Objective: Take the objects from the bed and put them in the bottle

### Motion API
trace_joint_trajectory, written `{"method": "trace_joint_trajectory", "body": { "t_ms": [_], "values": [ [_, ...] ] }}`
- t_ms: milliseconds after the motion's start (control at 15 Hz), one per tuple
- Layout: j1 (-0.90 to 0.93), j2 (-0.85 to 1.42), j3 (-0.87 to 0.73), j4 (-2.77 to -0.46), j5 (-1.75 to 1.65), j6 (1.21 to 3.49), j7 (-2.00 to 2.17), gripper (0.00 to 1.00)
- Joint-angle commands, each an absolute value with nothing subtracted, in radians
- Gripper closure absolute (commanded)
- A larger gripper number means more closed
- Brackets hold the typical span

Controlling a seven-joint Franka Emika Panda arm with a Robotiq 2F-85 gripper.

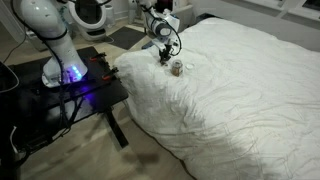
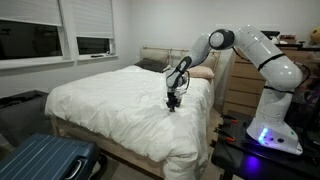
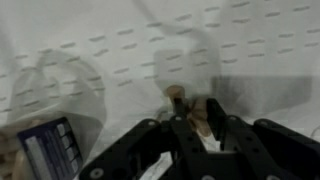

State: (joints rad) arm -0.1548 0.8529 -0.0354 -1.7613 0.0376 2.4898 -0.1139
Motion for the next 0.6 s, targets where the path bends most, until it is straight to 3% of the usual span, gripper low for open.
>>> {"method": "trace_joint_trajectory", "body": {
  "t_ms": [0,533],
  "values": [
    [-0.139,0.855,-0.052,-1.736,0.015,2.475,-0.103,0.98],
    [-0.133,0.759,-0.029,-1.790,0.026,2.438,-0.117,0.99]
  ]
}}
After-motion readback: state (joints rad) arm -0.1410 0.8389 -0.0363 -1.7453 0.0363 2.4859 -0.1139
